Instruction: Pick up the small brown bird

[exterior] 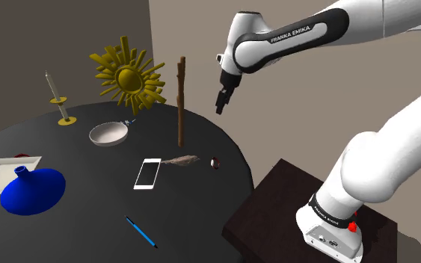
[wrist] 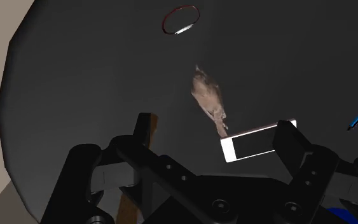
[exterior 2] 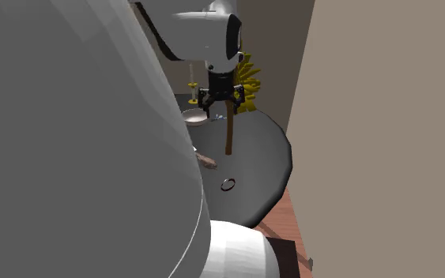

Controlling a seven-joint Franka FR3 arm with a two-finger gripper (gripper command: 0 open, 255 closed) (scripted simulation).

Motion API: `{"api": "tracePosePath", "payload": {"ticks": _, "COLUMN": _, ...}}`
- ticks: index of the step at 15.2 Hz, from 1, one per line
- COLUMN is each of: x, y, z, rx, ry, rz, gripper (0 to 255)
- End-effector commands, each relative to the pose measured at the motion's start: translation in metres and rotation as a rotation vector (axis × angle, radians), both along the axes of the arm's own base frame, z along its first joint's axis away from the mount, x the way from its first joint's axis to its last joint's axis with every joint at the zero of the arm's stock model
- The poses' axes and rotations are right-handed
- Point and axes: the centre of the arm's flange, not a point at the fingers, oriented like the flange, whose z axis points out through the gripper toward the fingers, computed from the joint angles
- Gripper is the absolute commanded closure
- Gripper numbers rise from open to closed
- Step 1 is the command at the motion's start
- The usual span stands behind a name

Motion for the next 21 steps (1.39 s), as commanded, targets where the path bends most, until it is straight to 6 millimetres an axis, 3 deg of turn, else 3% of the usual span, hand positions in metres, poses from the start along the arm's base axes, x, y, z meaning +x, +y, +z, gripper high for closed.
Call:
{"api": "tracePosePath", "payload": {"ticks": 1, "x": 0.015, "y": 0.007, "z": -0.018, "rx": 0.003, "ry": 0.011, "rz": 0.030, "gripper": 0}}
{"api": "tracePosePath", "payload": {"ticks": 21, "x": 0.145, "y": 0.075, "z": -0.245, "rx": 0.038, "ry": 0.131, "rz": 0.316, "gripper": 0}}
